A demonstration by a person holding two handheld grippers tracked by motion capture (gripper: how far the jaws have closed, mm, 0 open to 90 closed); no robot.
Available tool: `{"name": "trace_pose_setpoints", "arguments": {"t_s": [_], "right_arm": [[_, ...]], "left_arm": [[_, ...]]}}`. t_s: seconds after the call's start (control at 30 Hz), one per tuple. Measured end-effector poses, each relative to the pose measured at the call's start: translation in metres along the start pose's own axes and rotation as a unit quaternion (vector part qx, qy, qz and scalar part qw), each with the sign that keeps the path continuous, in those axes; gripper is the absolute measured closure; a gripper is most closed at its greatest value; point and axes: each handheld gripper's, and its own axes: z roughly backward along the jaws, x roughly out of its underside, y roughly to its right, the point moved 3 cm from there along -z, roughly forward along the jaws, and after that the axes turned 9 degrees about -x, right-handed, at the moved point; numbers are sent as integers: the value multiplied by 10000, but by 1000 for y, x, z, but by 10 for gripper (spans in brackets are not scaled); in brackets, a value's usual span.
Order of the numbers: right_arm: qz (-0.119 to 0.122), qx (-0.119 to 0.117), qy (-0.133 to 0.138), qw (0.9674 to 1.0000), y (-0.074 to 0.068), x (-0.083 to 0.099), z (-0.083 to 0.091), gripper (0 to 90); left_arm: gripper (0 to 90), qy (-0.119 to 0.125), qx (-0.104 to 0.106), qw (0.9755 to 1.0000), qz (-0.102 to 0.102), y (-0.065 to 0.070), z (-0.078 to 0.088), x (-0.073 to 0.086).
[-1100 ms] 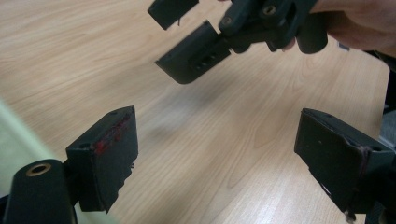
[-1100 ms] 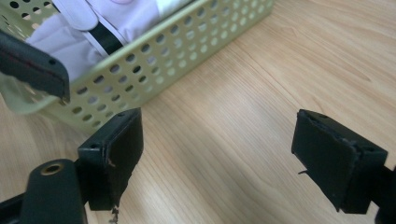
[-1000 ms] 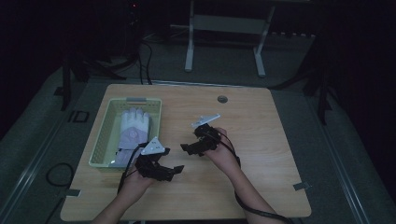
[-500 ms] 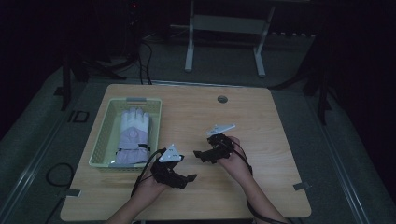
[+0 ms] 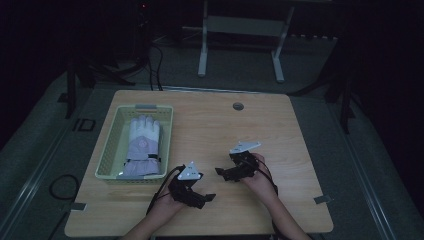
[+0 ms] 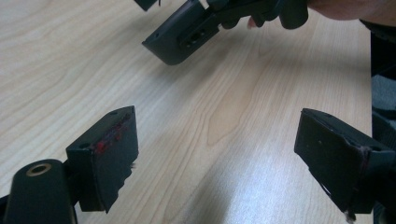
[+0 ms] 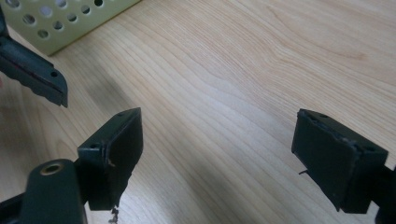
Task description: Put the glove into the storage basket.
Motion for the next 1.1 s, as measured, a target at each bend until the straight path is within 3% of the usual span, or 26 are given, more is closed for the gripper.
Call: {"name": "trace_pose_setpoints", "arguments": {"t_s": [0.43,0.53,0.93,1.1], "right_arm": [[89,34,153,9998,4,20,5,151],[243,45,206,9995,6,25,7,150],[206,81,168,9996,15,38,9,145],[182,79,198,9996,16,39,9,145]], "left_arm": [[138,92,-44,9998,-186,5,-10,6],[138,93,-57,9995,-290,7,-12,8],[139,-70,-70,9981,-615,15,-20,16],[139,-95,-35,9981,-615,16,-21,17]]}}
